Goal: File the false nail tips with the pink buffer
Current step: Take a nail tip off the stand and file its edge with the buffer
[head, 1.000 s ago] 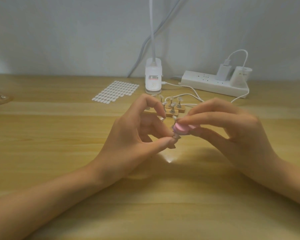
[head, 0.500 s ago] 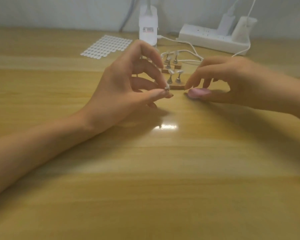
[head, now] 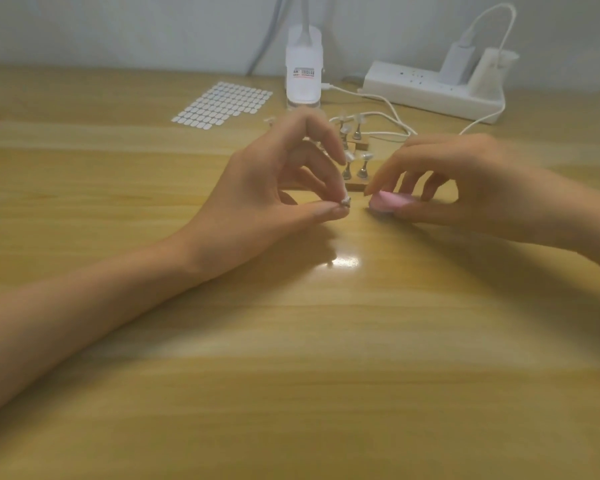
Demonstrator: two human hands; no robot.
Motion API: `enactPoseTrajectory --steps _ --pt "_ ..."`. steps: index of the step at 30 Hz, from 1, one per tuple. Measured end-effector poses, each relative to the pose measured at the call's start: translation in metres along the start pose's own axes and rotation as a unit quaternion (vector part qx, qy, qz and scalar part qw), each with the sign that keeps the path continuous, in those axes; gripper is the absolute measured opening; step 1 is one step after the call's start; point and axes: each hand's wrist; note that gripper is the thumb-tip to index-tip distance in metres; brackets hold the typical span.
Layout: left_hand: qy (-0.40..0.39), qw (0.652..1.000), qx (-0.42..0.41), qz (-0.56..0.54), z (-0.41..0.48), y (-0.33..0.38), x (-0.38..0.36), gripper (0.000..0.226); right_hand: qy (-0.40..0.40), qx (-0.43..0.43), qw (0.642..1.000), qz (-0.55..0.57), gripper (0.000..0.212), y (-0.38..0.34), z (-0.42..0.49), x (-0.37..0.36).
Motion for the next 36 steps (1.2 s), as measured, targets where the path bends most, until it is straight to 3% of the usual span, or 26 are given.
enactPoseTrajectory --steps 4,7,19,26,36 --pt "0.010 1.000 0.018 -0.009 0.000 -0.003 0.000 0.042 0.114 0.049 0.982 0.146 0.018 -0.017 -0.004 -0.021" --pt "0.028 0.999 0.023 -0.027 0.000 -0.004 -0.001 0.042 0.131 0.118 0.980 0.092 0.019 -0.026 -0.003 -0.031" --pt "0.022 0.998 0.042 -0.041 0.000 -0.009 0.001 0.047 0.195 0.100 0.974 0.056 0.014 -0.009 -0.001 -0.027" --pt "-0.027 1.000 0.013 -0.003 0.000 -0.005 -0.003 0.050 0.170 0.072 0.982 0.045 0.017 0.002 0.003 -0.032" --pt "-0.073 0.992 -0.012 0.099 0.000 -0.006 -0.004 0.036 0.130 0.087 0.986 0.050 0.020 0.001 0.004 -0.032"
Point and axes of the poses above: each hand's wrist, its own z-axis towards the middle knuckle, its own x-axis out of the back of the hand, y = z × x, and after that the axes turned 11 degrees about -x, right-handed
